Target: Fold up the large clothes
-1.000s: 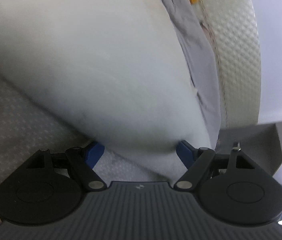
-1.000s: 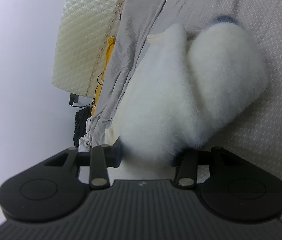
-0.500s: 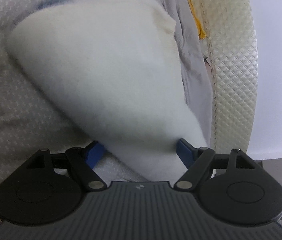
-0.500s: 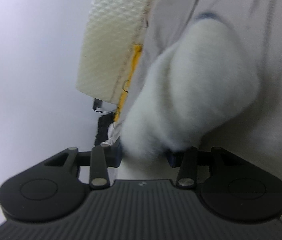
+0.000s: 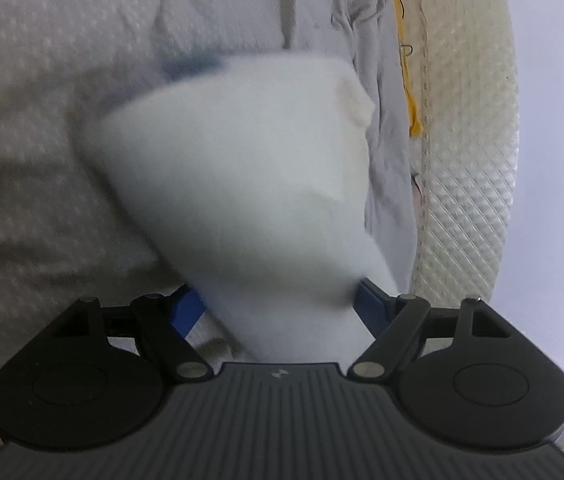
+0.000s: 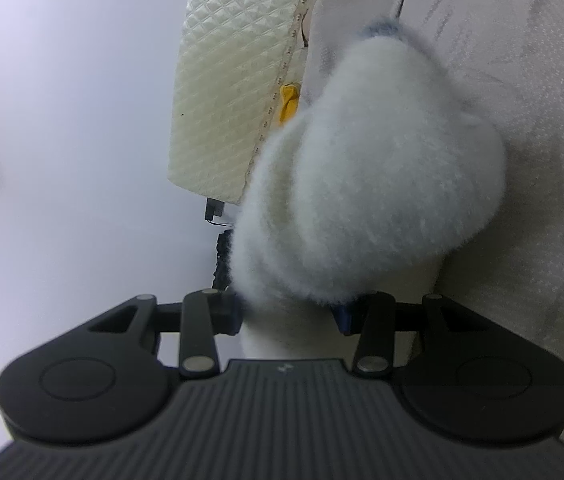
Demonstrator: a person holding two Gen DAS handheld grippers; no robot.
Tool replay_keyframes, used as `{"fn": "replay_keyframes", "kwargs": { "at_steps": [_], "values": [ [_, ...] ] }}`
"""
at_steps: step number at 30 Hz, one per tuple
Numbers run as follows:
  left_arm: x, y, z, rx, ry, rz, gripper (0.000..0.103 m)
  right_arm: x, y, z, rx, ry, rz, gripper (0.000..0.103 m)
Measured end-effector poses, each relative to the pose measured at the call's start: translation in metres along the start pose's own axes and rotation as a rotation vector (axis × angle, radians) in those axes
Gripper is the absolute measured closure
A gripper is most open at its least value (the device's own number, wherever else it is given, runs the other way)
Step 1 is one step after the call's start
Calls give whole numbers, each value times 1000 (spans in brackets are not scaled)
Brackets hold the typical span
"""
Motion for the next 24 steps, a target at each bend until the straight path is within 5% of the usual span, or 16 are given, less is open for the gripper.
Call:
{"fn": "replay_keyframes", "kwargs": {
  "at_steps": [8,16,24],
  "values": [
    [2,-5,4,-79,-99,87,24,3,6,13,-55,57,12,58],
    [12,-6,23,-254,-165,132,60,4,12,12,-2,154,35,60],
    [38,7,63,-412,-147,141,68,22,15,-8,40,158,54,66]
  ]
}}
Point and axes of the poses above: each gripper's, at about its wrist camera, not at the fingertips, and x roughly against the way its jaws point, z to its right, y to its underside, the point moved 6 cm from there along -x, roughly the way its jaws point, and after that the axes turned 8 degrees about -z, right-handed, at the moved point
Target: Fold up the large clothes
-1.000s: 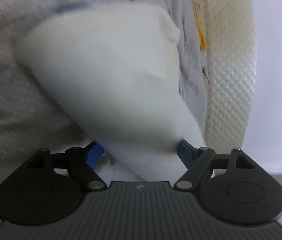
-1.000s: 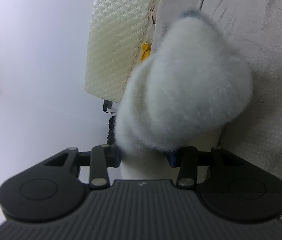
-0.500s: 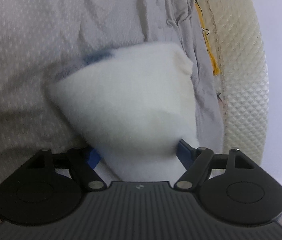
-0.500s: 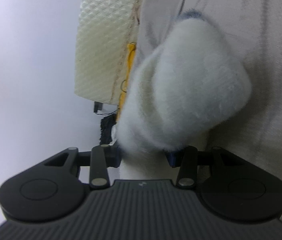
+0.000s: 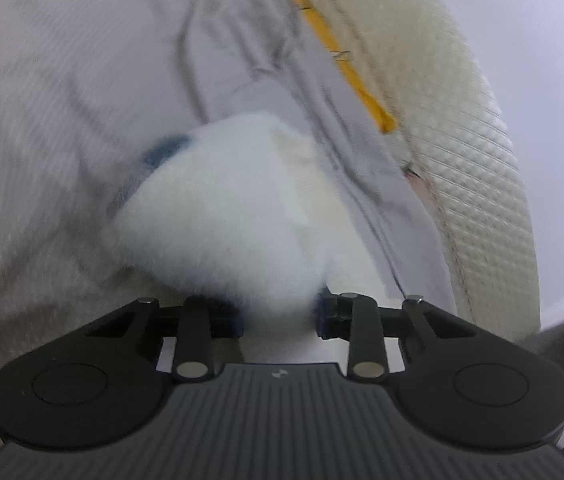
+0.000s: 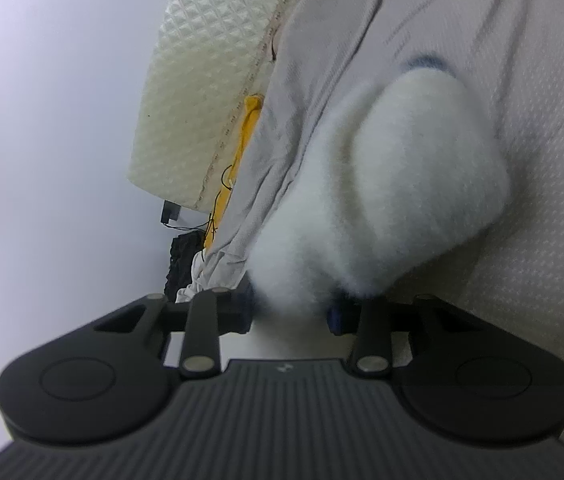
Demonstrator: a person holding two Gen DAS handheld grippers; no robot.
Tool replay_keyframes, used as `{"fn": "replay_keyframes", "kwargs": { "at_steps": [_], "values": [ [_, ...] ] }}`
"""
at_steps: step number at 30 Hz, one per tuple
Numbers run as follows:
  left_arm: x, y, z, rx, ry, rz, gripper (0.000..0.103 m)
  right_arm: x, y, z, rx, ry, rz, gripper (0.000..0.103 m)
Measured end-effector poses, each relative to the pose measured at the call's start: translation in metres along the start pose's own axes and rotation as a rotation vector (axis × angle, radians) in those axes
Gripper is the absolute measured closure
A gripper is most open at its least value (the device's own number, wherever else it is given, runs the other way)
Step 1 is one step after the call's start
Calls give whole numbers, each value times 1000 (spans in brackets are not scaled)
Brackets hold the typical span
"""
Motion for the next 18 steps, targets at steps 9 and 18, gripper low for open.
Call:
{"fn": "replay_keyframes", "kwargs": {
  "at_steps": [9,18],
  "values": [
    [48,-1,67,-195,13,37,69,45,-2,-34,10,-7,4,67],
    [94,52,47,-190,27,-39,69,94,29,-20,32,54,-21,67]
  ]
}}
Point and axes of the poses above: each gripper's, at about its wrist camera, not at the fingertips, and x roughly against the way its jaws point, z to its right, y to its underside, the point moved 6 cm from there along -x, roughly the way its jaws point, and after that the axes turned 8 degrees about -z, right-handed, at the moved point
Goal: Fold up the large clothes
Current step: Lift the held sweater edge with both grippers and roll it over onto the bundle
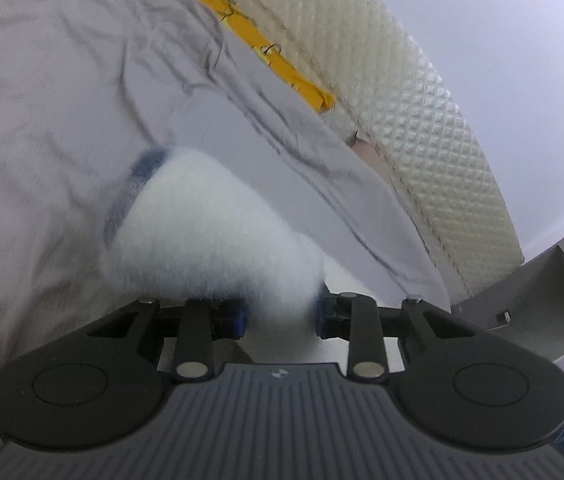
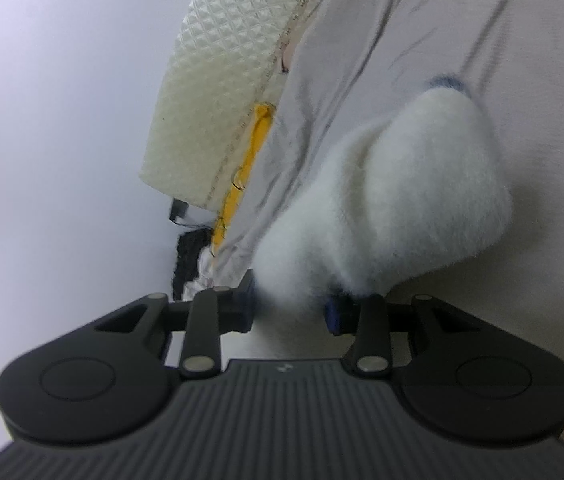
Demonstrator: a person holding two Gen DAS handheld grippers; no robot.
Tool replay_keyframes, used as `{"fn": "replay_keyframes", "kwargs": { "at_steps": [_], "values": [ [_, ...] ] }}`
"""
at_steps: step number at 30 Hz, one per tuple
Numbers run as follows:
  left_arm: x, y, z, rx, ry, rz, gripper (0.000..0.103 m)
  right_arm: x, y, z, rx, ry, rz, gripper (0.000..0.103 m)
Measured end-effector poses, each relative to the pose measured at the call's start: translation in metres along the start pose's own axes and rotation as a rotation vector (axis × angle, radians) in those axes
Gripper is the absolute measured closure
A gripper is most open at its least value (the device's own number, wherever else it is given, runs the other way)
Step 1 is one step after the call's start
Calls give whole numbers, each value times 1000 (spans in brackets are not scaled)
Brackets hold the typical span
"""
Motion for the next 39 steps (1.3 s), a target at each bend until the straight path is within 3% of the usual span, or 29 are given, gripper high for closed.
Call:
{"fn": "replay_keyframes", "kwargs": {
  "at_steps": [7,19,26,32,39],
  "values": [
    [6,23,-22,29,-8,-24,68,8,15,10,6,47,-45,66],
    [-23,-27,-5,50,-13,2,63,-15,-16,-10,19,37,-84,59],
    [-65,-77,20,16,-35,23,62,-48,-54,-18,-17,24,-83,57],
    [-128,-121,23,-9,-62,-20,62,-99,-87,-2,-35,100,-99,57],
    [-196,-146,3,-52,-111,-44,63,-154,-111,21,30,201,-122,58]
  ]
}}
Point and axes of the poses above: each gripper's, at about its wrist camera, not at the fingertips, and x roughly against the way its jaws point, z to its right, y to its underside, the point moved 6 cm from there along -x, roughly the way its jaws point, and after that the axes turned 8 degrees about -z, right-handed, at the moved point
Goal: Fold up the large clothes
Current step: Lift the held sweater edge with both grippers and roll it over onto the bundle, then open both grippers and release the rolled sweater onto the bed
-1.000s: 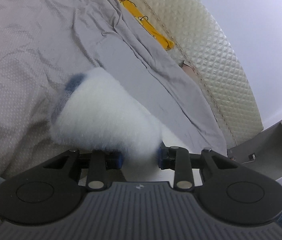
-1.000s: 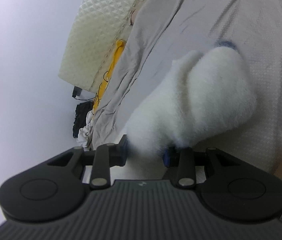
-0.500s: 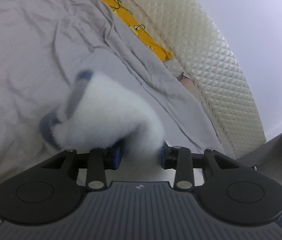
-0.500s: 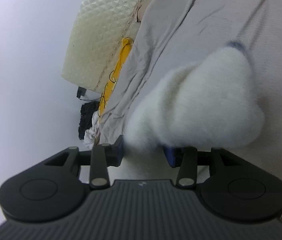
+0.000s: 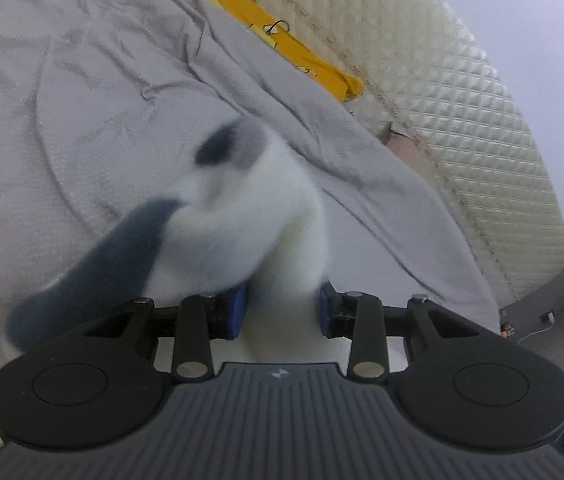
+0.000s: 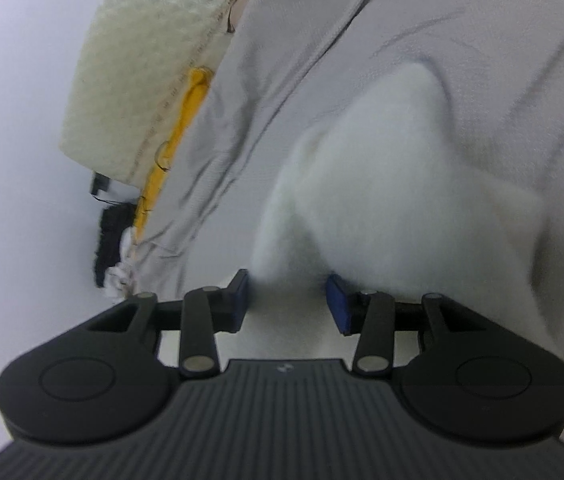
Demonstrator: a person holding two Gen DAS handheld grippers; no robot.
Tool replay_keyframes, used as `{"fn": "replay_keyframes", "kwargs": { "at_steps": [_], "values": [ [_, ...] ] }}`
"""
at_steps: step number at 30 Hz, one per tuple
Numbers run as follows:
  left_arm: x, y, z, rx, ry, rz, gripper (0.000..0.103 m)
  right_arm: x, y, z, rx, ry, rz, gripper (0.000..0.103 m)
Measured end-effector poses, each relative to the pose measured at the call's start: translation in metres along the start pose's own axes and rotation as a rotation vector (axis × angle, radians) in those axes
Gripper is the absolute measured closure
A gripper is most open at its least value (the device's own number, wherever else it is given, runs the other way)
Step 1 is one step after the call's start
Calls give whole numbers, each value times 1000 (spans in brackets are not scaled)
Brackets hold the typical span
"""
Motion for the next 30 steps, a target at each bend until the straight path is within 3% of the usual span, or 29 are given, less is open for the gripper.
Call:
{"fn": "replay_keyframes", "kwargs": {
  "at_steps": [7,13,15,18,21,26,30],
  "values": [
    [-43,-5,-17,-69,-44,-17,63,-22,-12,9,86,11,37,61],
    [-40,-2,-12,-132,-53,-7,61,-17,-15,5,101,-3,49,61],
    [-30,3,-7,-171,-39,-4,52,-11,-11,0,126,0,62,60],
    [-10,13,1,-226,-19,-1,25,-2,-1,-10,201,28,82,58],
    [7,29,12,-312,-22,-5,25,5,11,-18,271,36,92,54],
    [17,49,22,-392,-38,-1,25,13,29,-28,370,57,104,35],
    [9,57,26,-451,-78,9,25,9,41,-35,480,108,118,35]
  ]
}}
Point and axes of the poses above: each gripper's, at about its wrist camera, not at the fingertips, and x roughly against the way its jaws point, z to its right, y to its underside, the point moved 6 cm from there along -x, roughly the way its jaws point, and after that the axes turned 8 degrees about -z, right-handed, at the moved point
